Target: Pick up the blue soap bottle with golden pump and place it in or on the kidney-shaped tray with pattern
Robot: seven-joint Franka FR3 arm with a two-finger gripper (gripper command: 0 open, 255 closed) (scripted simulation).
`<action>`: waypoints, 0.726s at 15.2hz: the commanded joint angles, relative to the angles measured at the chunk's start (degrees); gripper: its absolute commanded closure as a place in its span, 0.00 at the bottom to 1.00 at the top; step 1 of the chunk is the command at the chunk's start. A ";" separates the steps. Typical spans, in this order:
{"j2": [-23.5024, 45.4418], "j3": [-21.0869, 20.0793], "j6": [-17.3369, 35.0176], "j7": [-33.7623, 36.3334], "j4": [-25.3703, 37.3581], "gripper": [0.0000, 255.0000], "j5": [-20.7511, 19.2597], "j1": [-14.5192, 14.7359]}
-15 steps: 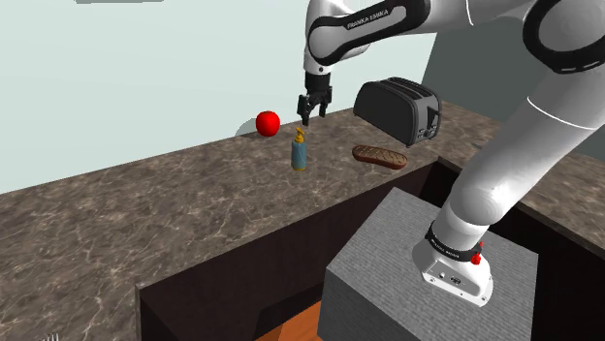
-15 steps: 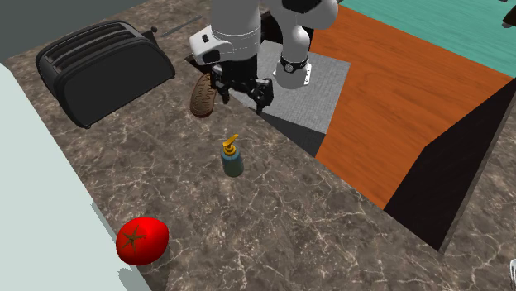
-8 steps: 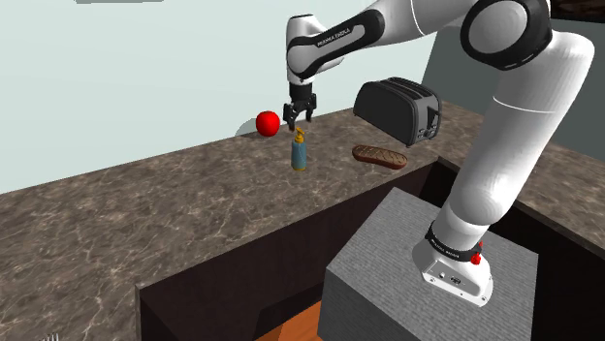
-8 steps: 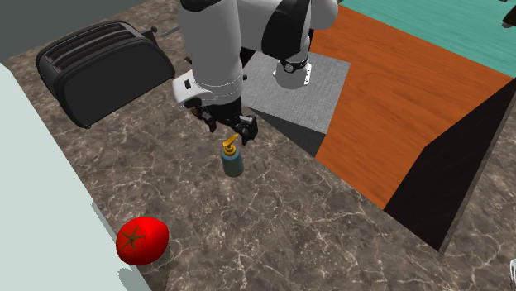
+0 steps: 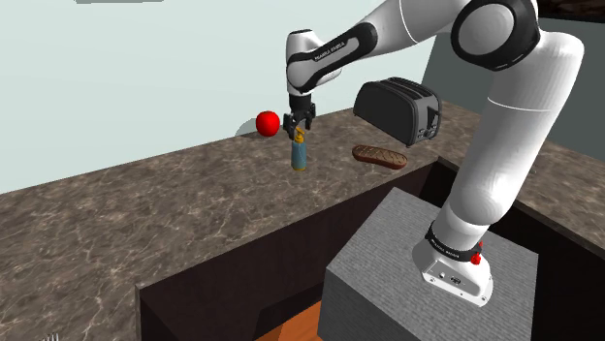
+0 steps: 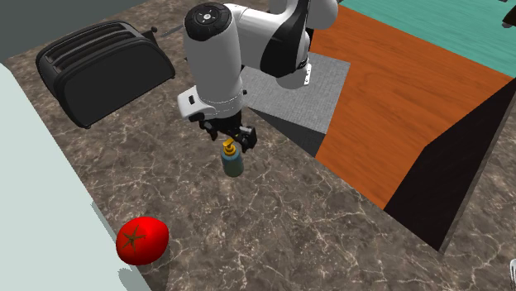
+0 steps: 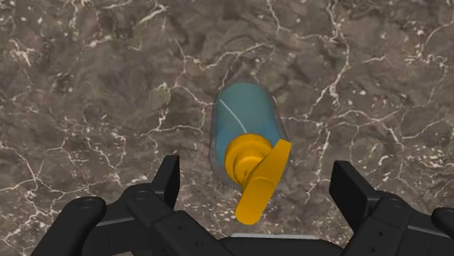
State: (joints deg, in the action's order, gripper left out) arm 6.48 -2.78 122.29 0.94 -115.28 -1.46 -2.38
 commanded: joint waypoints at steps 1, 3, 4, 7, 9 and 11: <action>0.16 0.00 0.29 0.02 -0.10 0.00 -0.02 0.01; 0.16 0.00 0.29 0.02 -0.10 0.00 -0.02 0.01; 0.16 0.00 0.29 0.02 -0.10 0.00 -0.02 0.01; 0.15 0.00 0.28 0.02 -0.09 1.00 -0.02 0.01; 0.16 0.00 0.28 0.02 -0.09 1.00 -0.02 0.01; 0.15 0.00 0.26 0.02 -0.08 1.00 -0.02 0.01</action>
State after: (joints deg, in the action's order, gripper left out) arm 6.61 -2.77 122.55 0.96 -115.34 -1.49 -2.38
